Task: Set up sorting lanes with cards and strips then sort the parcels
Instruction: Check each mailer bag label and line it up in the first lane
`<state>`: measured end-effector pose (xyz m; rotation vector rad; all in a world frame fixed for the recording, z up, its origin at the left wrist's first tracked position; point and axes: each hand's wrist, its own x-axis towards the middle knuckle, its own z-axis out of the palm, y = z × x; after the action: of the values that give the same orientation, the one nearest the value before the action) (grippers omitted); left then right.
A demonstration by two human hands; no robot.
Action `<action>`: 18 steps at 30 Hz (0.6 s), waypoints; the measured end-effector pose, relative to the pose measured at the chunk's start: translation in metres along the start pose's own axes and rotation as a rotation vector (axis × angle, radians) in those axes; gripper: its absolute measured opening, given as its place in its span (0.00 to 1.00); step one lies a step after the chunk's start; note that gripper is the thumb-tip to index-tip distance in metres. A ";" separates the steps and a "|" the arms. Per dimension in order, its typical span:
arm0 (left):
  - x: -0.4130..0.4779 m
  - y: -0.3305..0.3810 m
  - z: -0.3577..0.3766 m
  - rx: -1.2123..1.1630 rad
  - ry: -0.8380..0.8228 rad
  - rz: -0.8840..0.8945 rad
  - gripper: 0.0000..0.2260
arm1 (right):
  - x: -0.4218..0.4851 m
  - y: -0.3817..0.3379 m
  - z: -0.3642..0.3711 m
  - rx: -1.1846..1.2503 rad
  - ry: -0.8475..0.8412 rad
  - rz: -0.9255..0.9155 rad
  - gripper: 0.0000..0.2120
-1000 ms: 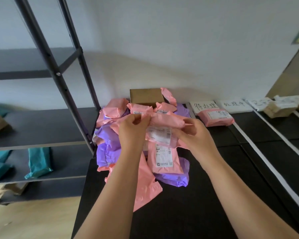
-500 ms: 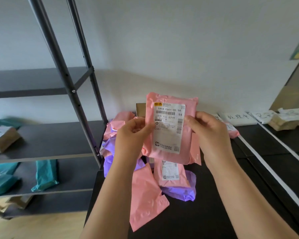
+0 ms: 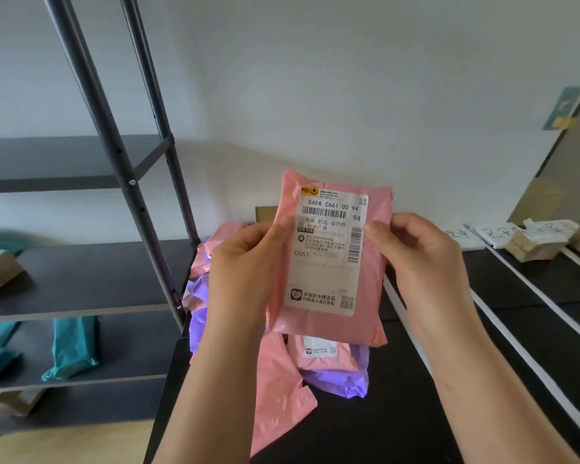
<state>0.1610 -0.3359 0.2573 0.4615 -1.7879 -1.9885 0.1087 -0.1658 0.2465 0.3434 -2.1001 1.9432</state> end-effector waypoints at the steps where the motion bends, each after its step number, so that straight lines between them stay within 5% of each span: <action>1: -0.002 0.002 -0.001 -0.034 -0.014 -0.005 0.07 | -0.001 -0.002 0.000 0.020 -0.002 0.010 0.03; 9: -0.013 0.012 -0.003 -0.270 -0.084 0.003 0.08 | -0.006 -0.018 -0.009 0.143 -0.043 0.037 0.05; 18: -0.019 0.018 -0.009 -0.279 0.032 0.056 0.08 | -0.016 -0.021 -0.009 0.062 -0.218 0.064 0.14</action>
<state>0.1837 -0.3351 0.2734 0.3471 -1.4576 -2.1345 0.1309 -0.1582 0.2616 0.5289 -2.2100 2.0955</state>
